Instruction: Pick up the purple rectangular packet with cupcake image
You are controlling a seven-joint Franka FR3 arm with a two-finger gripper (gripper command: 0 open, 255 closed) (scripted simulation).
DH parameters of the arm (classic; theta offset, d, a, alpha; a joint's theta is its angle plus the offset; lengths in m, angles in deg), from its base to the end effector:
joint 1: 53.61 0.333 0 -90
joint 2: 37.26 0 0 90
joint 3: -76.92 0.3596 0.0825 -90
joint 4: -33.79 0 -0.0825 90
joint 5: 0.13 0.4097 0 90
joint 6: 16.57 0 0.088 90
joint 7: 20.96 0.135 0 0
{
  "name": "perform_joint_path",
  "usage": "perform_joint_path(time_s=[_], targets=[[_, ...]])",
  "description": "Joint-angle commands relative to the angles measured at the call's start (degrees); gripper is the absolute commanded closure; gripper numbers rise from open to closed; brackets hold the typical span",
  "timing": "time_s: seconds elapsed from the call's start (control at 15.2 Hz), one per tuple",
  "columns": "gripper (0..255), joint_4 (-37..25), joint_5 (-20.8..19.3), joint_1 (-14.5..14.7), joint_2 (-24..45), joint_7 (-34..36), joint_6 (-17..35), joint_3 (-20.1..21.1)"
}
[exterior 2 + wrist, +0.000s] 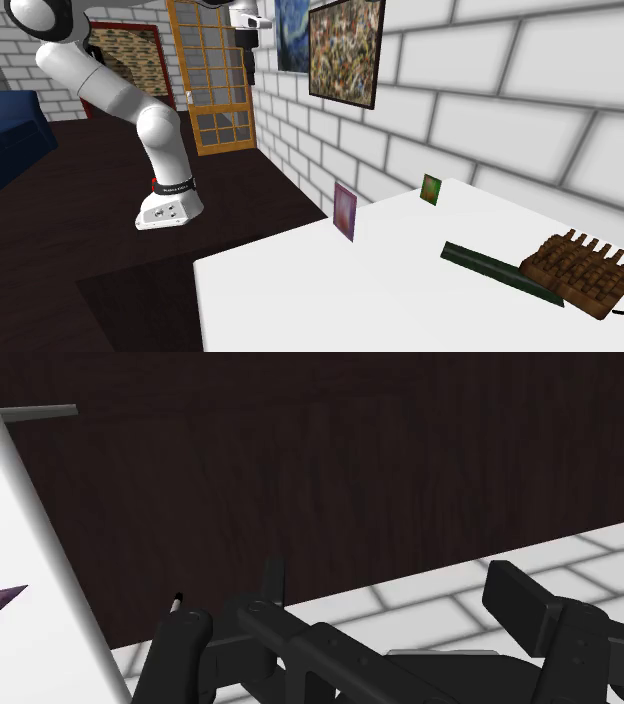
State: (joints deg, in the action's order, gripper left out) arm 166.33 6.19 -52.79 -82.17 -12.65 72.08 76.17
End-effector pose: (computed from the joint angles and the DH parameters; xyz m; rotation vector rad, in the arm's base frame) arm 0.3008 0.0140 0.6128 -3.0140 0.2060 -0.0132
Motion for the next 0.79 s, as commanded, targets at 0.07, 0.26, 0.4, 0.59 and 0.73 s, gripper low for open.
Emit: perform_joint_path(time_s=[0.07,0.26,0.4,0.59,0.73], targets=[[0,-0.1,-0.2,-0.7,1.6,0.7,1.3,-0.3],[0,-0.7,-0.9,-2.9,6.4,2.8,5.0,-1.2],[0,-1.4,-1.3,-4.2,9.6,4.2,7.3,-1.8],[0,-2.5,-1.9,-6.2,14.5,6.4,10.5,-2.9],[0,-3.5,-2.2,-7.4,17.7,7.8,12.4,-3.7]])
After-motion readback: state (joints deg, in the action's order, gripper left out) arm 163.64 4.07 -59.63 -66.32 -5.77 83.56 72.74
